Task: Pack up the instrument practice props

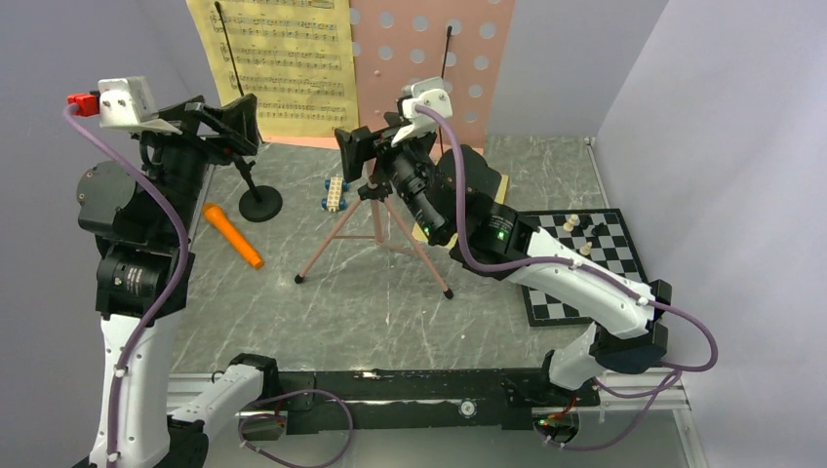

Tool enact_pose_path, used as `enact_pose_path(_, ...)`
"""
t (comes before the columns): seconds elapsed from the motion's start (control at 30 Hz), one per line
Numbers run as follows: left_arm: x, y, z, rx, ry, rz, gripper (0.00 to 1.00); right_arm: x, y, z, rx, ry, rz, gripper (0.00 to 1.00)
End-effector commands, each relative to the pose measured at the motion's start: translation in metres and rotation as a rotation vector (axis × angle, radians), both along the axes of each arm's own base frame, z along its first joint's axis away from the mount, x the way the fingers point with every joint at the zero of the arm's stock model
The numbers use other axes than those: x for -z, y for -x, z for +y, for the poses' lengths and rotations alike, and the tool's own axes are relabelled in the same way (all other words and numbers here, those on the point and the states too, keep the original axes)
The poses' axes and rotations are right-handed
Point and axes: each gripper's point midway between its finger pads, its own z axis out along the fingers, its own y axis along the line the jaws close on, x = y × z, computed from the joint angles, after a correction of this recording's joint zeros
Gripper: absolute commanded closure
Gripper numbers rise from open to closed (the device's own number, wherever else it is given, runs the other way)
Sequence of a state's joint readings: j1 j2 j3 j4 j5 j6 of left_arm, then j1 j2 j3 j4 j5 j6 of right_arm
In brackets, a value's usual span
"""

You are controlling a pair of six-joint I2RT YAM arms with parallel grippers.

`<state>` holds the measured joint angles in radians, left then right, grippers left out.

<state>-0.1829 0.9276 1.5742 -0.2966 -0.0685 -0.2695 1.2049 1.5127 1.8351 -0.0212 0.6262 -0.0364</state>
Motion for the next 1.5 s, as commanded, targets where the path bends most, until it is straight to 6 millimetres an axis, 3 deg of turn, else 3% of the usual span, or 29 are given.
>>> enact_pose_path(0.0, -0.017, 0.013, -0.028, 0.188, 0.063, -0.062, 0.11, 0.009, -0.012, 0.002, -0.003, -0.008, 0.069, 0.17)
enact_pose_path(0.53, -0.006, 0.010, -0.036, 0.227, 0.047, -0.082, 0.11, 0.042, -0.048, 0.027, 0.000, -0.054, 0.244, 0.17)
enact_pose_path(0.83, 0.000, 0.009, -0.039, 0.244, 0.049, -0.081, 0.13, 0.035, -0.054, 0.033, -0.027, -0.097, 0.225, 0.18)
enact_pose_path(1.1, 0.003, 0.008, -0.043, 0.265, 0.048, -0.083, 0.15, 0.034, -0.052, 0.042, -0.070, -0.104, 0.193, 0.31)
enact_pose_path(1.47, -0.003, 0.010, -0.042, 0.263, 0.047, -0.100, 0.18, 0.033, -0.046, 0.042, -0.107, -0.119, 0.167, 0.57)
